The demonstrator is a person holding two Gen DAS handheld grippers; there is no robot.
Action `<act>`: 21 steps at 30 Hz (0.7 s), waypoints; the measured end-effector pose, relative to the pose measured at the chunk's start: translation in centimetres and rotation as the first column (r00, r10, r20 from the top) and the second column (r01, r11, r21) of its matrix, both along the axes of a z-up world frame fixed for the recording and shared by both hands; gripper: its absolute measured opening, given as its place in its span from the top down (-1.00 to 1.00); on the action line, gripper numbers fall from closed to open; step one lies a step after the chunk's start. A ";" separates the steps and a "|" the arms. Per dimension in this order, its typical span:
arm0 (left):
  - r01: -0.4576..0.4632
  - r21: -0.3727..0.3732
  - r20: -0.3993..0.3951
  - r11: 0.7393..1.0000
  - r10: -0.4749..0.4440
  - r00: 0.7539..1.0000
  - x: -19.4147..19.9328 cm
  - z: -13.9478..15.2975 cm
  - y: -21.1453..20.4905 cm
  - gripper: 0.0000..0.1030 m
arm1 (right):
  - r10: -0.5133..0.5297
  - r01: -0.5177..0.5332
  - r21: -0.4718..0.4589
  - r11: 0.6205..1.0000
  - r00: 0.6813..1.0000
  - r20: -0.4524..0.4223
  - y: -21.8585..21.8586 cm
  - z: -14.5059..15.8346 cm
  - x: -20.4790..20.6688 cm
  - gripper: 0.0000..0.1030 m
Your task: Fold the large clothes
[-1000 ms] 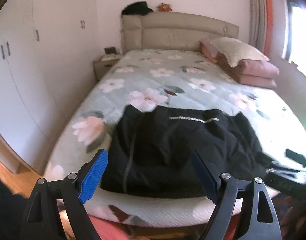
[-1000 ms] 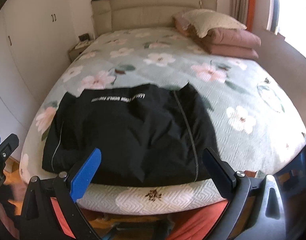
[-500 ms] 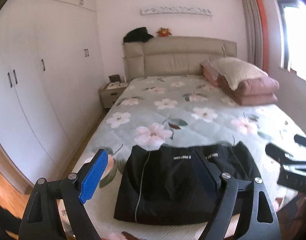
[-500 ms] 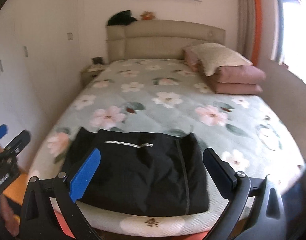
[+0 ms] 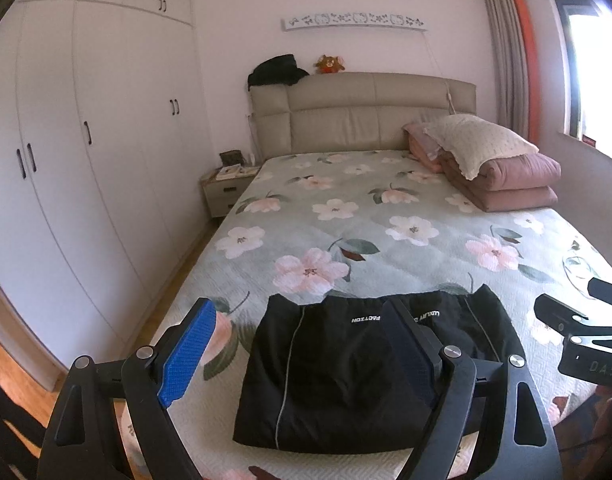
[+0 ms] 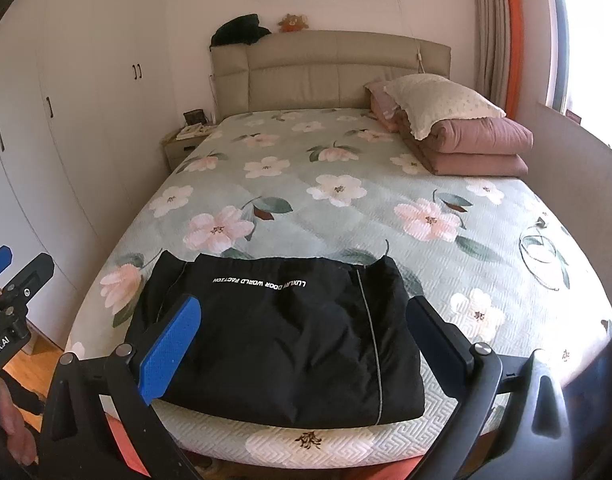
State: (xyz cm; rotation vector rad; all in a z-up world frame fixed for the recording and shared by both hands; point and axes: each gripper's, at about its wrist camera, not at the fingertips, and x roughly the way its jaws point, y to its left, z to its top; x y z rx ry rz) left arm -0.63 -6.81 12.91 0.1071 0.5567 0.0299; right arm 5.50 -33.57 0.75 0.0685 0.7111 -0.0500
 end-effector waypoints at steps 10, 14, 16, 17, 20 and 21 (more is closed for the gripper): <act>-0.020 -0.011 -0.021 1.000 0.019 1.000 0.9 -0.6 0.9 -0.67 | -0.009 0.009 0.005 1.000 1.000 -0.026 0.2 -1.0 0.1 -1.00; -0.026 -0.016 -0.033 1.000 0.025 0.999 1.1 -1.0 1.1 -0.67 | -0.006 0.007 0.004 1.000 0.999 -0.038 0.4 -1.5 0.1 -1.00; -0.034 -0.018 -0.036 0.999 0.033 0.999 1.3 -1.2 1.3 -0.67 | -0.005 0.005 -0.001 1.000 0.999 -0.046 0.6 -1.8 0.2 -1.00; -0.035 -0.018 -0.039 0.999 0.035 0.999 1.4 -1.3 1.5 -0.67 | -0.004 0.004 -0.001 1.000 0.999 -0.049 0.6 -1.9 0.2 -1.00; -0.050 -0.023 -0.051 0.998 0.049 0.998 1.6 -1.7 1.8 -0.67 | -0.003 0.003 0.001 1.000 0.998 -0.057 0.7 -2.2 0.3 -1.00; -0.056 -0.025 -0.057 0.998 0.054 0.997 1.8 -1.8 1.9 -0.67 | -0.003 0.003 0.001 1.000 0.998 -0.060 0.6 -2.3 0.3 -1.00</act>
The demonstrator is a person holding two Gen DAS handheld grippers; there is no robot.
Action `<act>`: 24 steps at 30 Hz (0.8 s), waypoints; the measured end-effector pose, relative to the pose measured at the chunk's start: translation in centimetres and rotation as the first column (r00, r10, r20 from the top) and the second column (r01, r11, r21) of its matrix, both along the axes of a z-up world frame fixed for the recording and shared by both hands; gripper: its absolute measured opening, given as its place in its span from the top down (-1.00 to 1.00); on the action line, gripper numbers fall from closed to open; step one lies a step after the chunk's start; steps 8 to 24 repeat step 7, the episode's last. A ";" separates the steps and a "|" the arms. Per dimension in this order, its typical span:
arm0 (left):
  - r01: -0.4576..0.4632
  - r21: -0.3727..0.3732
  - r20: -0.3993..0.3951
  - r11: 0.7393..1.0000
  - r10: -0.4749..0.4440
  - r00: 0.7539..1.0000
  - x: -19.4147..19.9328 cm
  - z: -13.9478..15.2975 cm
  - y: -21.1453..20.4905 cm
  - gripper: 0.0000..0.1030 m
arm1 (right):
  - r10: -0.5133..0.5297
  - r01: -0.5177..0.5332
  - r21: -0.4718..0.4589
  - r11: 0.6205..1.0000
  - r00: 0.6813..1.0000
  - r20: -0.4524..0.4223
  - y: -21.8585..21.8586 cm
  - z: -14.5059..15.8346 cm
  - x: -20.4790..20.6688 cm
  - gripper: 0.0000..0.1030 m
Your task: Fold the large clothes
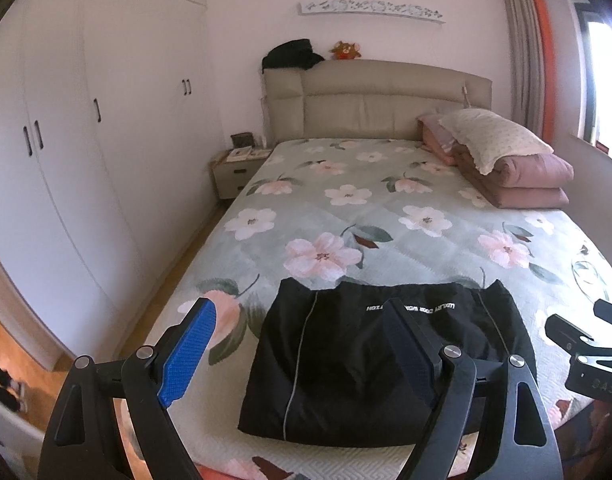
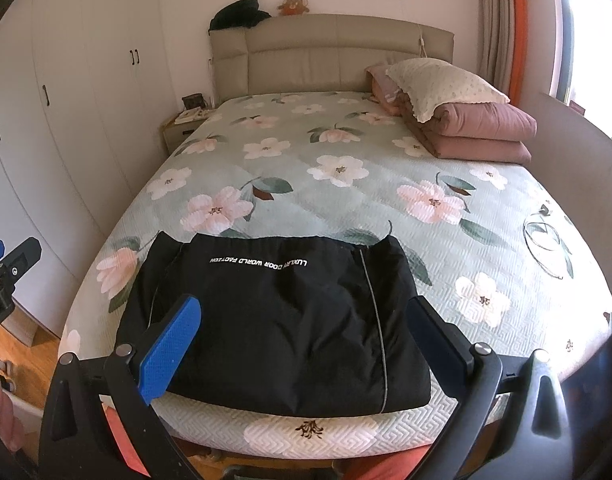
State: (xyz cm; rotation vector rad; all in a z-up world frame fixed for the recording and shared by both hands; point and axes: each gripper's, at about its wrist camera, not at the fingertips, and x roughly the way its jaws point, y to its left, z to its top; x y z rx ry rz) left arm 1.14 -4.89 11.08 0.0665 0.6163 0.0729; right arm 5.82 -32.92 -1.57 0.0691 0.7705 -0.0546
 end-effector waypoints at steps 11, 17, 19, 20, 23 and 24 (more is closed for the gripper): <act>0.026 0.015 0.013 1.000 -0.026 1.000 0.1 -1.1 0.4 -0.67 | -0.007 0.007 -0.002 1.000 1.000 -0.014 -0.1 -0.7 0.2 -1.00; 0.026 0.015 0.013 1.000 -0.026 1.000 0.1 -1.1 0.4 -0.67 | -0.007 0.007 -0.002 1.000 1.000 -0.014 -0.1 -0.7 0.2 -1.00; 0.026 0.015 0.013 1.000 -0.026 1.000 0.1 -1.1 0.4 -0.67 | -0.007 0.007 -0.002 1.000 1.000 -0.014 -0.1 -0.7 0.2 -1.00; 0.026 0.015 0.013 1.000 -0.026 1.000 0.1 -1.1 0.4 -0.67 | -0.007 0.007 -0.002 1.000 1.000 -0.014 -0.1 -0.7 0.2 -1.00; 0.026 0.015 0.013 1.000 -0.026 1.000 0.1 -1.1 0.4 -0.67 | -0.007 0.007 -0.002 1.000 1.000 -0.014 -0.1 -0.7 0.2 -1.00; 0.026 0.015 0.013 1.000 -0.026 1.000 0.1 -1.1 0.4 -0.67 | -0.007 0.007 -0.002 1.000 1.000 -0.014 -0.1 -0.7 0.2 -1.00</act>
